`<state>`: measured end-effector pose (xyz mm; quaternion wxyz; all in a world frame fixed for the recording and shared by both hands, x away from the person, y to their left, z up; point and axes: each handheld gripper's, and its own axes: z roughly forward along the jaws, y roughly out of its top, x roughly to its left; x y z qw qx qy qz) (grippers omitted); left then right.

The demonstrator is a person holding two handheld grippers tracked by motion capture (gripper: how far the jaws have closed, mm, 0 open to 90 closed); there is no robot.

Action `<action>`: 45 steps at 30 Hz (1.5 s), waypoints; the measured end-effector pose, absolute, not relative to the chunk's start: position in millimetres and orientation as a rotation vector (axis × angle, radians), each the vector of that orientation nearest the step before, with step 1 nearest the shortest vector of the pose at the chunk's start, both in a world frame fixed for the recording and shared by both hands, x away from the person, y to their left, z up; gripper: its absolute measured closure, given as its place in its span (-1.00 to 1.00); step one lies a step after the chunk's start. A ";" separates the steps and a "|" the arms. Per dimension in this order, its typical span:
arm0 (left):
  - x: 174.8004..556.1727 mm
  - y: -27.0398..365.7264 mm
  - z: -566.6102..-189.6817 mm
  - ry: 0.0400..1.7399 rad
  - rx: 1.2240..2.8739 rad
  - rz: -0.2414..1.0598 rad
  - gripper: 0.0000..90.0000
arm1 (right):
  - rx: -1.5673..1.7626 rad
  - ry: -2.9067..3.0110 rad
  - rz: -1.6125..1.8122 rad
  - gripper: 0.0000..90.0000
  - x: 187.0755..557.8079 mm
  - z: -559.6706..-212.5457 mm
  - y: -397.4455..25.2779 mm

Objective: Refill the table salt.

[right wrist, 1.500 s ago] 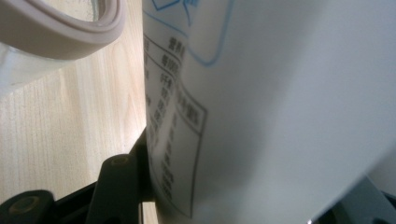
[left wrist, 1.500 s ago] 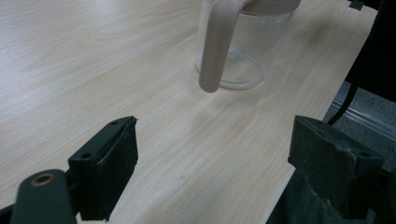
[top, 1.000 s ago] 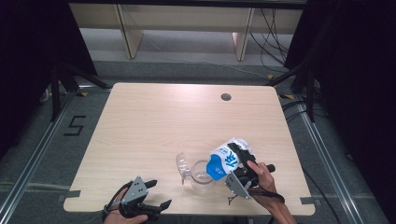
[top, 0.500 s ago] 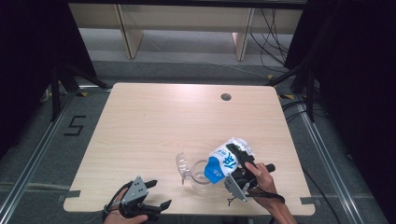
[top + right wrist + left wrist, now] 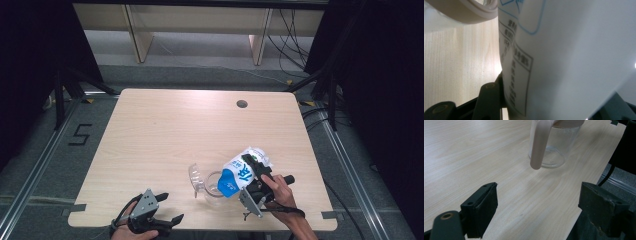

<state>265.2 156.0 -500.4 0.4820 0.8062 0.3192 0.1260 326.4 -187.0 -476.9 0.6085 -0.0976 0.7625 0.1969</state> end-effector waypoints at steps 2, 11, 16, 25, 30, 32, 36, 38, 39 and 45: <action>263.9 154.4 -501.4 0.805 1.943 0.288 -0.66 | -0.243 1.748 0.449 0.10 326.6 -476.2 -186.2; 263.6 154.6 -500.9 0.806 1.950 0.292 -0.66 | -0.216 1.743 0.446 0.10 326.3 -477.3 -187.4; 264.2 154.5 -501.6 0.800 1.942 0.285 -0.66 | -0.251 1.735 0.418 0.10 326.9 -475.3 -187.5; 263.8 155.0 -500.6 0.799 1.953 0.298 -0.66 | -0.268 1.719 0.385 0.10 326.1 -475.4 -186.6; 263.5 154.7 -500.8 0.802 1.951 0.294 -0.66 | -0.246 1.723 0.378 0.11 325.0 -476.7 -186.8; 264.8 155.6 -500.4 0.773 1.963 0.305 -0.66 | -0.273 1.711 0.372 0.11 325.6 -475.9 -186.5; 264.3 155.4 -500.3 0.782 1.959 0.304 -0.66 | -0.309 1.688 0.342 0.11 325.5 -473.2 -185.4; 264.3 155.4 -500.2 0.784 1.962 0.305 -0.66 | -0.317 1.695 0.334 0.11 325.7 -473.3 -185.2; 264.8 155.5 -500.4 0.773 1.961 0.306 -0.66 | -0.313 1.688 0.327 0.11 325.0 -473.1 -185.3; 264.3 155.3 -500.4 0.782 1.957 0.304 -0.66 | -0.275 1.713 0.338 0.11 324.3 -476.8 -185.6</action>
